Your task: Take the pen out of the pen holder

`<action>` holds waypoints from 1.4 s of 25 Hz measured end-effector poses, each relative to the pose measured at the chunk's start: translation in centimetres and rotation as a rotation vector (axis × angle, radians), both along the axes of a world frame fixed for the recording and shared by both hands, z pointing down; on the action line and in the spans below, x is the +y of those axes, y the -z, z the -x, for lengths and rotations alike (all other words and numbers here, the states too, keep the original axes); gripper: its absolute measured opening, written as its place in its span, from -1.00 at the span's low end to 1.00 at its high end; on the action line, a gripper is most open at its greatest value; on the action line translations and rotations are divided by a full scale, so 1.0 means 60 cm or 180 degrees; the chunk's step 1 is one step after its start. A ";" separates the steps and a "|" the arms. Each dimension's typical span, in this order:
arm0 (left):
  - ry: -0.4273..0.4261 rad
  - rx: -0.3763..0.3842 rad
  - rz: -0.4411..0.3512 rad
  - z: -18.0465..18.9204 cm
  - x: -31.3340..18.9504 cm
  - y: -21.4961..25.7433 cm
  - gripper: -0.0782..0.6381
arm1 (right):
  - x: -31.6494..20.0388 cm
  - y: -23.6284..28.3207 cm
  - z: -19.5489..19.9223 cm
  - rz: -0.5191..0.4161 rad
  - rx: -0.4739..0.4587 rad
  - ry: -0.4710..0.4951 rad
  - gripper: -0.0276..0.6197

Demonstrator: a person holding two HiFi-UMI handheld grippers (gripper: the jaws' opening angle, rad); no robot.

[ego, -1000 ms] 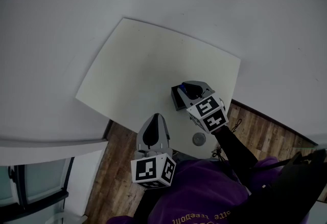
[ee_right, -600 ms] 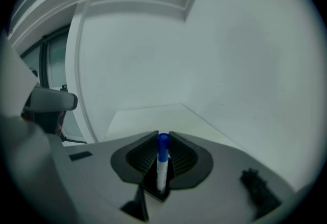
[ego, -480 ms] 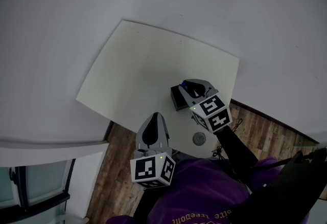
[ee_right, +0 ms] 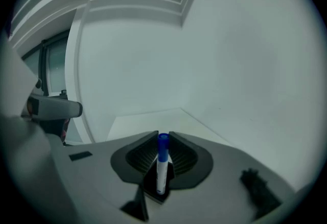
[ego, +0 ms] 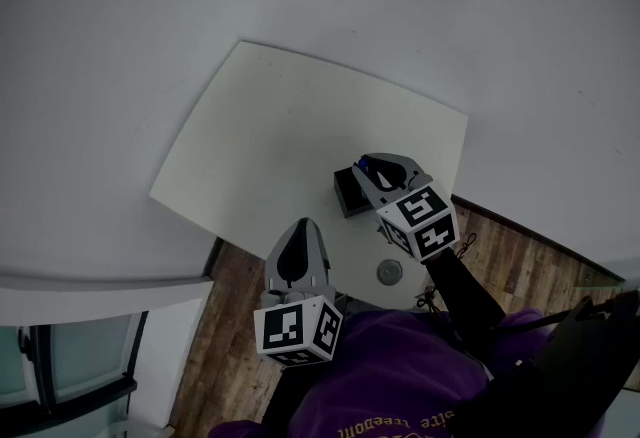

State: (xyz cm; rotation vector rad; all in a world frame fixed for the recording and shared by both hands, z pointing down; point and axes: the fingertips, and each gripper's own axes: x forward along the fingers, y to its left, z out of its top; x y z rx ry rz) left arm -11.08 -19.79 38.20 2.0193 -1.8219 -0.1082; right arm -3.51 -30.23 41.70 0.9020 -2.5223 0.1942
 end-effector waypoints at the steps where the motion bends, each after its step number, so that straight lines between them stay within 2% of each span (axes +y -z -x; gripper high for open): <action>1: 0.0005 0.0000 -0.0004 0.001 -0.001 0.001 -0.77 | 0.000 0.002 -0.001 -0.0003 -0.0012 -0.0002 -0.70; 35: -0.0003 0.0039 -0.0161 -0.013 -0.016 0.034 -0.77 | 0.002 0.101 -0.019 -0.0323 -0.0353 -0.0030 -0.70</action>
